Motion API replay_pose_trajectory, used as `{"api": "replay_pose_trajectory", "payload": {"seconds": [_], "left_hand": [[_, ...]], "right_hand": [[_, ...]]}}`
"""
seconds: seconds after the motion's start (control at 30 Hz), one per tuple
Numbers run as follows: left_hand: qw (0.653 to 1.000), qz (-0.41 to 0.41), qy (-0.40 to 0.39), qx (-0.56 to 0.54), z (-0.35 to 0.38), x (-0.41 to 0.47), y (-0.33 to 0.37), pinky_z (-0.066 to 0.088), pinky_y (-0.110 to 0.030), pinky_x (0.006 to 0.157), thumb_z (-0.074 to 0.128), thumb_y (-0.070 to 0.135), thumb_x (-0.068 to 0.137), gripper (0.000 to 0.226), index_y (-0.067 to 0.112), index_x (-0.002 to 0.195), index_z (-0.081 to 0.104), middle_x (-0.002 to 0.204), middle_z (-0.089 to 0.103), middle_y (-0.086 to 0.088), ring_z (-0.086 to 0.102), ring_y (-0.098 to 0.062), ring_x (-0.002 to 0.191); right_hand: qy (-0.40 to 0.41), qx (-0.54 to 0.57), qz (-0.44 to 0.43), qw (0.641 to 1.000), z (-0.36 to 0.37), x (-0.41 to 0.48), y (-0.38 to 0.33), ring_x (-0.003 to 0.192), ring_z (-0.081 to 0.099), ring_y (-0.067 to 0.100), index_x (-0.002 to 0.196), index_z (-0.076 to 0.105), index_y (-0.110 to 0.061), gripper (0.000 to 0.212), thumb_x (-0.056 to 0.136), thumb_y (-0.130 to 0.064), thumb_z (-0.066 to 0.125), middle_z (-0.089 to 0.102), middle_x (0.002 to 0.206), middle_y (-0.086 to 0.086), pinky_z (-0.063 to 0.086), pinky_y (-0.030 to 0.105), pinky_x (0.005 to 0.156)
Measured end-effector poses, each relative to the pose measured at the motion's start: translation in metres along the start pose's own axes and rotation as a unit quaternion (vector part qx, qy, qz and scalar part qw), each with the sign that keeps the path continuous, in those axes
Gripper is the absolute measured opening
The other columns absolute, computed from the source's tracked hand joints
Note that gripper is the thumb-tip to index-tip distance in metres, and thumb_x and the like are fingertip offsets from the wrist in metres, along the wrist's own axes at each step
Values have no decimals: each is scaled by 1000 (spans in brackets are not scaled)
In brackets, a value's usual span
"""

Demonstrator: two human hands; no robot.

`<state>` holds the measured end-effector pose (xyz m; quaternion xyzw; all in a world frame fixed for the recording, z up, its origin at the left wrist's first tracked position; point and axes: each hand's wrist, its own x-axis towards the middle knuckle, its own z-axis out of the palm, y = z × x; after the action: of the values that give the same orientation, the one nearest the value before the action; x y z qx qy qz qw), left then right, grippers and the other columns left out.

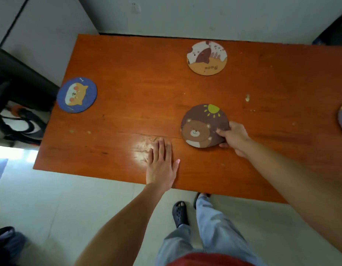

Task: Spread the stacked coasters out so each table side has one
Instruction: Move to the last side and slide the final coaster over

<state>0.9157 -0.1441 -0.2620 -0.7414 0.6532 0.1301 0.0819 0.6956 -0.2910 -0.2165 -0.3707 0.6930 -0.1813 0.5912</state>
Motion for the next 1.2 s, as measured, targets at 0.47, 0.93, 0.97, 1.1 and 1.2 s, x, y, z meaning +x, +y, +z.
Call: {"api": "replay_pose_trajectory", "payload": {"seconds": [0.47,0.93,0.97,1.1,1.2], "left_hand": [[996,34,65,-47,22,1,-5,10,-50,118,12,49,99,66,11,152,11,160,6,-17,-1,-31,148],[996,30,64,-58,24,-1,-4,9,-50,118,10,50,99,66,12,152,9,161,3,-15,-4,-30,147],[996,30,66,-60,25,-1,-4,8,-50,118,10,50,99,66,12,152,9,161,3,-15,-4,-30,147],[996,30,63,-61,26,-1,-3,7,-49,118,8,50,98,66,13,153,8,161,1,-14,-6,-29,147],[998,30,46,-43,26,1,-4,3,-50,118,4,51,97,68,11,153,3,161,-5,-15,-11,-30,147]], "right_hand": [[-45,-242,-85,965,-5,-59,72,88,63,26,100,59,-7,15,93,-20,59,65,99,12,54,47,77],[117,-451,-187,865,19,-79,98,79,56,24,89,41,-20,27,87,-33,64,53,84,-2,39,32,58],[127,-459,-203,856,18,-78,98,87,56,25,98,44,-19,30,86,-35,66,56,91,0,41,33,61],[152,-469,-239,836,9,-72,104,118,47,30,141,29,-20,79,79,-47,70,53,129,9,48,43,83],[133,-531,-229,805,1,-69,118,143,20,29,147,22,-19,74,90,-61,43,29,154,10,26,46,112]]}}
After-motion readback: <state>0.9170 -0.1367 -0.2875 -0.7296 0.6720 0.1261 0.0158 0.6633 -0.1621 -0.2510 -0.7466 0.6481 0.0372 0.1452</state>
